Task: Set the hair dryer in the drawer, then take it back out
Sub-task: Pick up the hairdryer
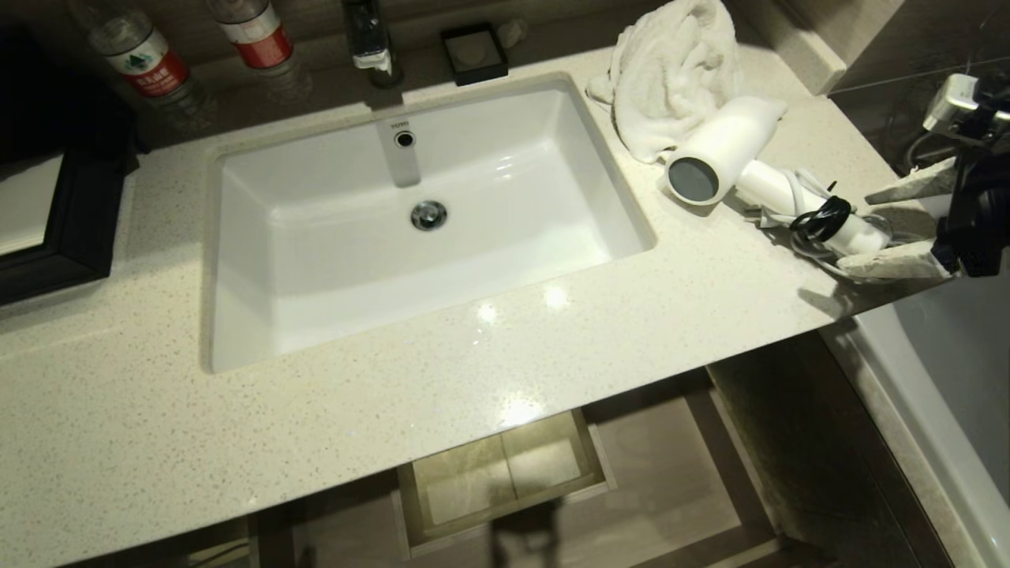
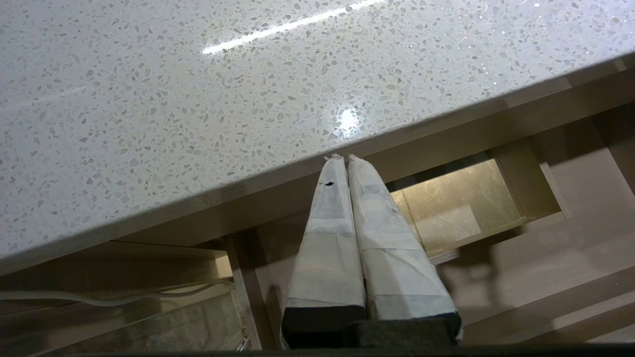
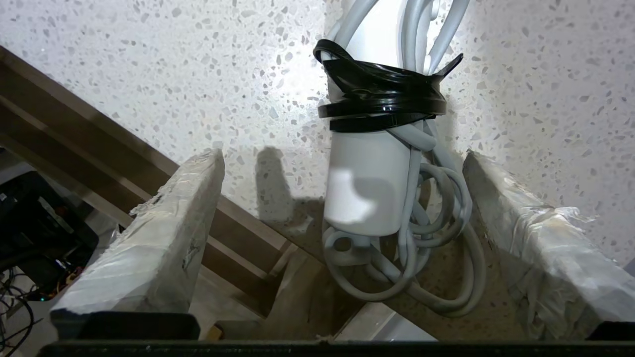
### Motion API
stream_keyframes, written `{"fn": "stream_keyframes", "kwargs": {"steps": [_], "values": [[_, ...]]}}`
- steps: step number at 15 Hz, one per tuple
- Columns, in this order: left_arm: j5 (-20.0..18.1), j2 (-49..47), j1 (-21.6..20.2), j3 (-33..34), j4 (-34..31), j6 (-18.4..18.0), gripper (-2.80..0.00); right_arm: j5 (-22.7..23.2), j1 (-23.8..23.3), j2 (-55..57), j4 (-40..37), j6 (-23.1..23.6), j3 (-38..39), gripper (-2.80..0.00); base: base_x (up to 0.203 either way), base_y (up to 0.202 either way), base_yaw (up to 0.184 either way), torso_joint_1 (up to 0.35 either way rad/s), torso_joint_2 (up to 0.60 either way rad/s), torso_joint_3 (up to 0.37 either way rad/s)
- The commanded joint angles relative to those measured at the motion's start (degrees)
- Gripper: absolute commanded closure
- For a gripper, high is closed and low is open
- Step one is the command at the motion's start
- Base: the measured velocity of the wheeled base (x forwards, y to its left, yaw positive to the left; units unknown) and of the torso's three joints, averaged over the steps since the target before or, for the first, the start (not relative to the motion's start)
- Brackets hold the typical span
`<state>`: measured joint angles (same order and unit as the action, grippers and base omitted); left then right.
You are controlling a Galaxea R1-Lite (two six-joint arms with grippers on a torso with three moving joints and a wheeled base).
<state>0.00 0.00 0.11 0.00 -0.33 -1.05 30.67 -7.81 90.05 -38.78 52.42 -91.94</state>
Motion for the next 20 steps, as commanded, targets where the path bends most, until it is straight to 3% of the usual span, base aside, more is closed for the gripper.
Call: {"fn": "stream_keyframes", "kwargs": {"steps": [1, 10, 15, 20], "values": [[0.00, 0.00, 0.05, 0.09, -0.02, -0.01, 0.00, 0.07, -0.34, 1.87, -0.13, 0.57, -0.57, -2.80, 0.000, 0.000, 0.000, 0.000, 0.00, 0.000], [0.00, 0.00, 0.07, 0.09, -0.02, -0.01, 0.00, -0.78, 0.08, 8.68, -0.48, -0.02, -7.66, -2.80, 0.000, 0.000, 0.000, 0.000, 0.00, 0.000], [0.00, 0.00, -0.02, 0.09, -0.02, 0.04, 0.00, -0.40, 0.19, 8.01, -0.80, 0.16, -6.82, -2.80, 0.000, 0.000, 0.000, 0.000, 0.00, 0.000], [0.00, 0.00, -0.02, 0.09, -0.02, -0.01, 0.00, -0.70, 0.33, 7.00, -1.14, -2.73, -5.91, -2.80, 0.000, 0.000, 0.000, 0.000, 0.00, 0.000]]}}
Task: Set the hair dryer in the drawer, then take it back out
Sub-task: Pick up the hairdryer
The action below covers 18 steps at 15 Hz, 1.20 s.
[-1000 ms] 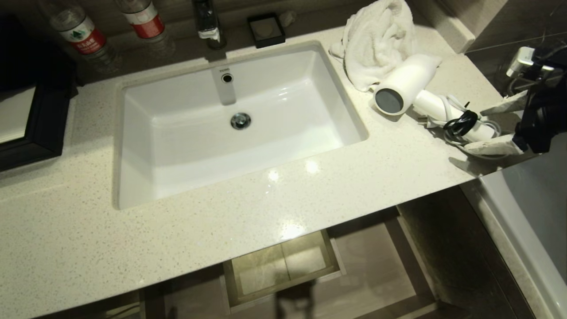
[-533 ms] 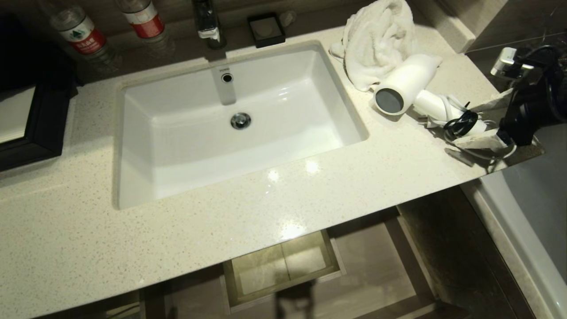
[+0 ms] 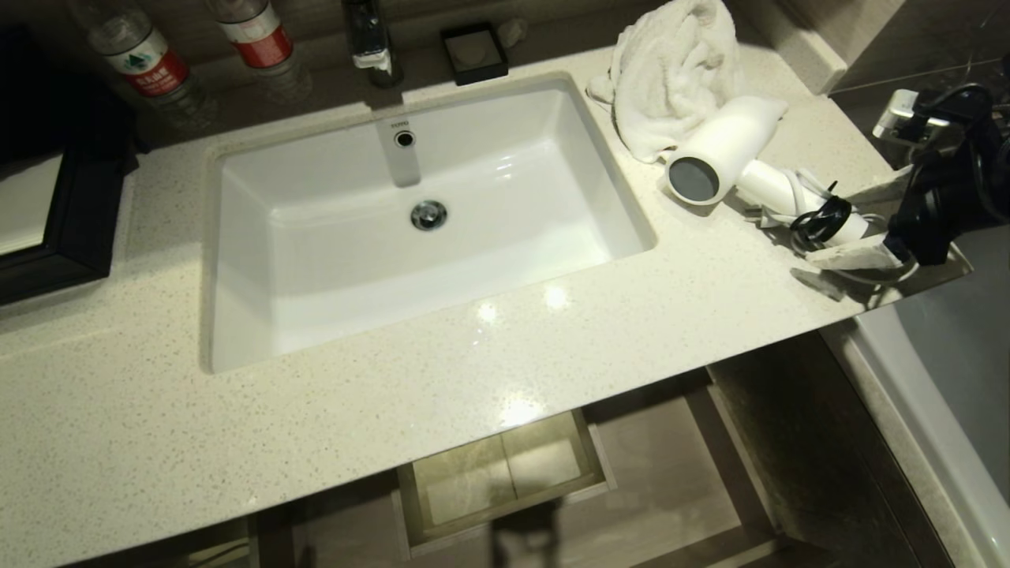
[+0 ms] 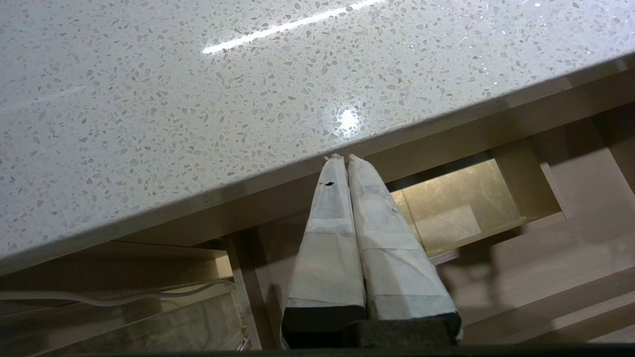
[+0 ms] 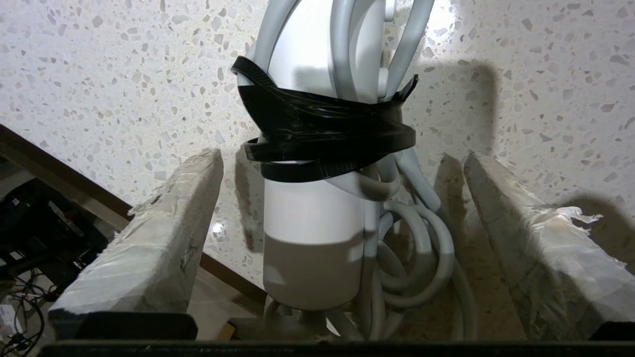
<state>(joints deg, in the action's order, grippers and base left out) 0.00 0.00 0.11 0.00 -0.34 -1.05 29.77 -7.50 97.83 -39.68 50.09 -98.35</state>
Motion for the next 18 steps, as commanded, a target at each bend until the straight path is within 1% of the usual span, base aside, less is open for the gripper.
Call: {"fn": "stream_keyframes", "kwargs": {"steps": [1, 3, 4, 7, 14, 16, 18], "values": [[0.00, 0.00, 0.00, 0.09, -0.02, -0.01, 0.00, 0.15, 0.23, -1.06, -0.29, -1.63, 0.82, -2.80, 0.000, 0.000, 0.000, 0.000, 0.00, 0.000], [0.00, 0.00, -0.02, 0.09, -0.02, -0.01, 0.00, 0.55, 0.42, -1.32, -0.21, -2.80, 0.97, -2.80, 0.000, 0.000, 0.000, 0.000, 0.00, 0.000], [0.00, 0.00, 0.05, 0.09, -0.02, 0.02, 0.00, 0.64, 0.67, -1.27, -0.35, -3.36, 1.18, 0.00, 0.000, 0.000, 0.000, 0.000, 0.00, 0.000], [0.00, 0.00, 0.07, 0.09, -0.02, -0.01, 0.00, -3.66, 2.57, -0.97, 0.15, -3.67, 1.08, 0.00, 0.000, 0.000, 0.000, 0.000, 0.00, 0.000], [0.00, 0.00, -0.02, 0.09, -0.02, 0.00, 0.00, -4.02, 3.28, -1.66, 0.34, -3.86, 1.41, 0.00, 0.000, 0.000, 0.000, 0.000, 0.00, 0.000], [0.00, 0.00, 0.04, 0.09, -0.02, -0.01, 0.00, -4.07, 3.28, -3.10, -0.20, -5.69, 1.41, 0.00, 0.000, 0.000, 0.000, 0.000, 0.00, 0.000], [0.00, 0.00, 0.07, 0.09, -0.02, -0.01, 0.00, -4.19, 3.28, -4.92, -0.31, -9.49, 1.60, 0.00, 0.000, 0.000, 0.000, 0.000, 0.00, 0.000]]}}
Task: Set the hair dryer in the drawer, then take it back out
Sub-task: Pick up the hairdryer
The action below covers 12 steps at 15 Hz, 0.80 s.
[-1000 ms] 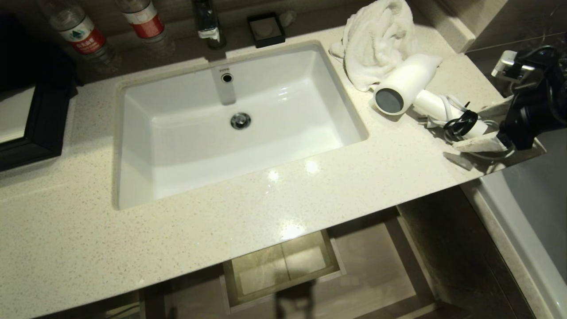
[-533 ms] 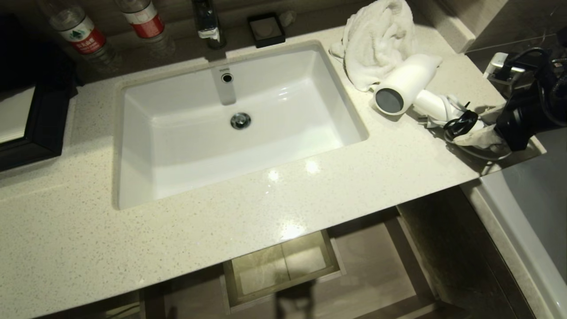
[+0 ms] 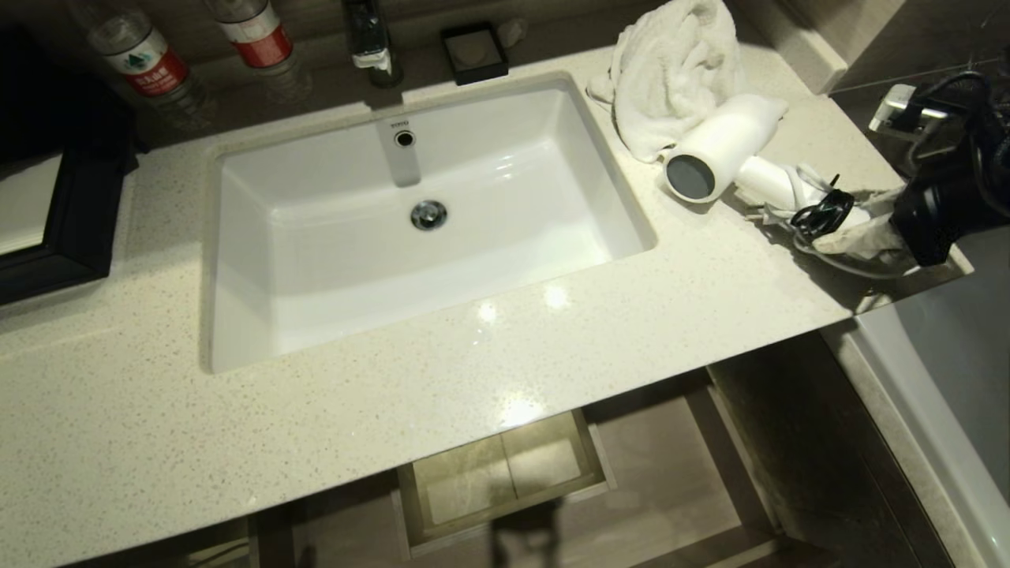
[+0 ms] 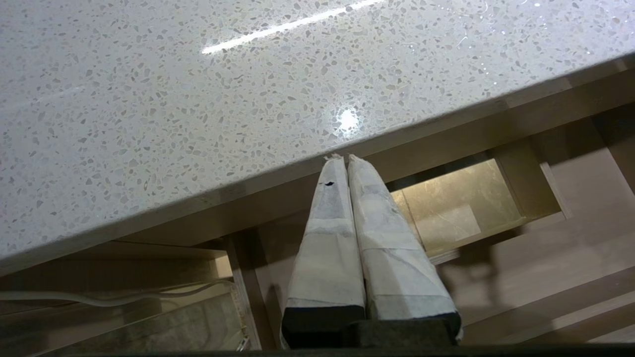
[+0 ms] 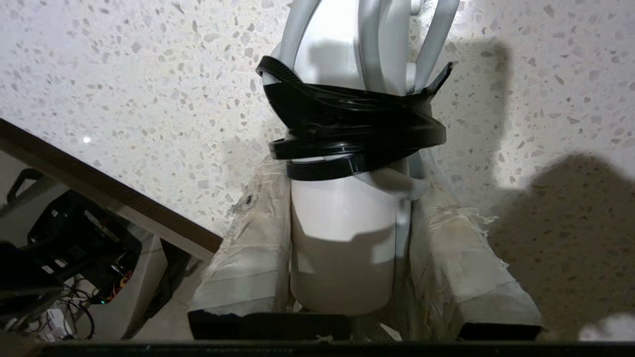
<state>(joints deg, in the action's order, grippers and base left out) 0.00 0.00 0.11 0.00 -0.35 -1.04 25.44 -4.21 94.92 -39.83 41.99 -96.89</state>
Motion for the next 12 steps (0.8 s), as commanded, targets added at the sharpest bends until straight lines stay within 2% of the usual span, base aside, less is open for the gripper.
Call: {"fn": "stream_keyframes", "kwargs": {"steps": [1, 5, 8, 11, 12], "values": [[0.00, 0.00, 0.06, 0.09, 0.00, -0.01, 0.00, 0.11, -0.01, -3.13, -0.07, -3.12, 0.65, 0.00, 0.000, 0.000, 0.000, 0.000, 0.00, 0.000], [0.00, 0.00, -0.02, 0.03, 0.00, -0.01, 0.00, -0.01, -0.14, -7.76, -0.06, -5.90, 4.08, 0.00, 0.000, 0.000, 0.000, 0.000, 0.00, 0.000], [0.00, 0.00, -0.02, 0.09, 0.00, 0.01, 0.00, -2.71, -0.44, -12.75, 0.03, -7.18, 7.56, 0.00, 0.000, 0.000, 0.000, 0.000, 0.00, 0.000], [0.00, 0.00, -0.02, 0.09, 0.00, -0.01, 0.00, -4.26, -0.37, -16.51, 0.51, -14.86, 9.27, 0.00, 0.000, 0.000, 0.000, 0.000, 0.00, 0.000], [0.00, 0.00, -0.02, 0.00, 0.00, 0.01, 0.00, -4.32, -0.37, -17.50, 0.45, -15.54, 9.26, 0.00, 0.000, 0.000, 0.000, 0.000, 0.00, 0.000]]}}
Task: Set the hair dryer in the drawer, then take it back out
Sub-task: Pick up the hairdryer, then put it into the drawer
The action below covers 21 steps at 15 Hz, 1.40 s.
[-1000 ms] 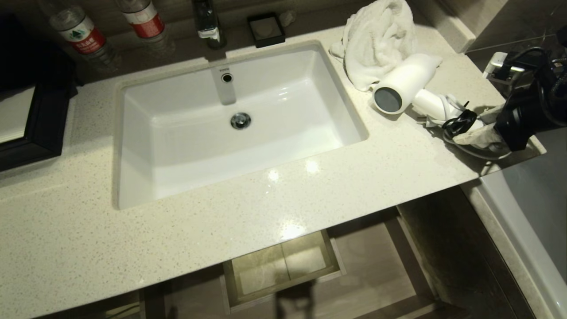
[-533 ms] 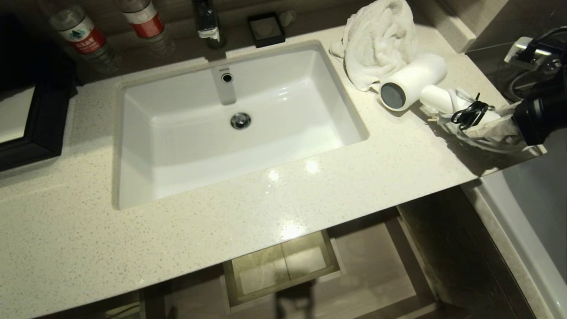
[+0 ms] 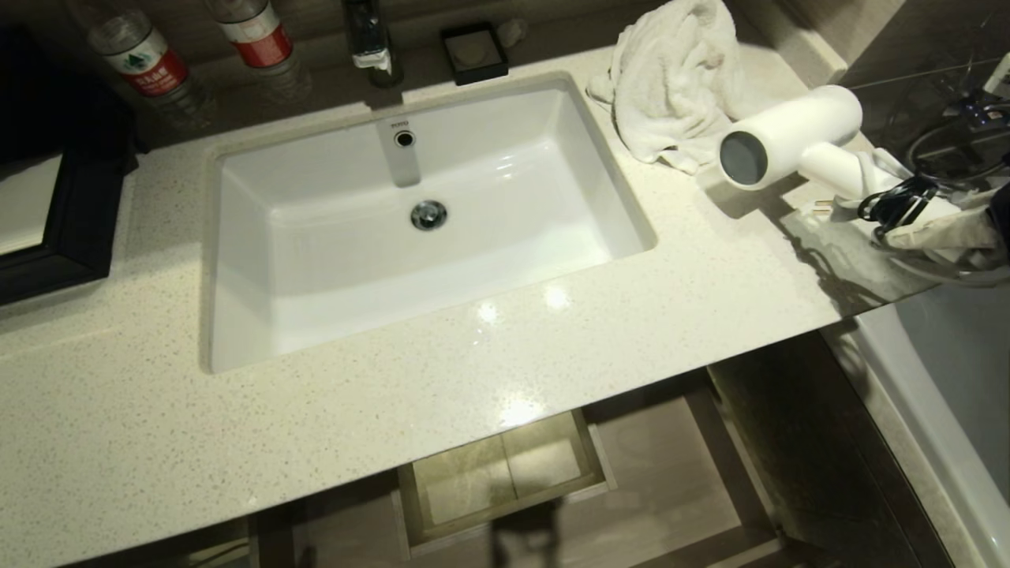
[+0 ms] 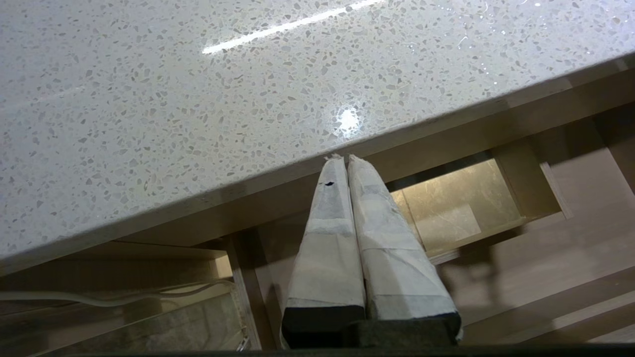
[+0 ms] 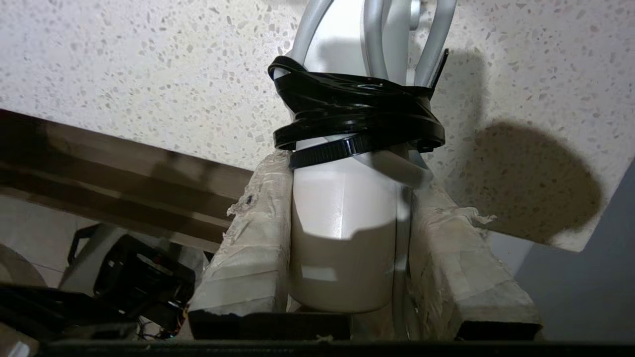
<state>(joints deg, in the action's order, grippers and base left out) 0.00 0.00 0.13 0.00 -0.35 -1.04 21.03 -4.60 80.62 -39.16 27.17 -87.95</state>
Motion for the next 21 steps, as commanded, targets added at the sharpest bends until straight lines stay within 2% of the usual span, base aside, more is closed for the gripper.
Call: {"fn": "stream_keyframes", "kwargs": {"steps": [1, 4, 6, 14, 18, 21], "values": [[0.00, 0.00, 0.04, 0.09, 0.00, -0.02, 0.00, -0.05, 0.03, -4.27, -0.60, -0.74, 0.50, 0.00, 0.000, 0.000, 0.000, 0.000, 0.00, 0.000], [0.00, 0.00, 0.03, 0.09, 0.00, 0.01, 0.00, -3.31, -0.06, -8.36, -0.62, -1.02, 2.26, 0.00, 0.000, 0.000, 0.000, 0.000, 0.00, 0.000], [0.00, 0.00, -0.05, 0.09, 0.00, -0.02, 0.00, -3.68, -0.06, -11.80, -0.30, -1.03, 5.86, 0.00, 0.000, 0.000, 0.000, -0.106, 0.13, 0.032], [0.00, 0.00, -0.05, 0.09, 0.00, -0.02, 0.00, -3.97, -1.40, -28.02, 0.30, -1.08, 15.43, 0.00, 0.000, 0.000, 0.000, -0.411, 0.46, 0.041], [0.00, 0.00, 0.01, 0.09, 0.00, -0.02, 0.00, -5.54, -2.28, -37.99, 3.11, -1.60, 22.73, 0.00, 0.000, 0.000, 0.000, -0.382, 0.33, -0.049], [0.00, 0.00, -0.05, 0.09, 0.00, 0.07, 0.00, -5.85, -2.34, -44.34, 1.75, -1.65, 25.30, 0.00, 0.000, 0.000, 0.000, -0.352, 0.26, -0.107]]}}
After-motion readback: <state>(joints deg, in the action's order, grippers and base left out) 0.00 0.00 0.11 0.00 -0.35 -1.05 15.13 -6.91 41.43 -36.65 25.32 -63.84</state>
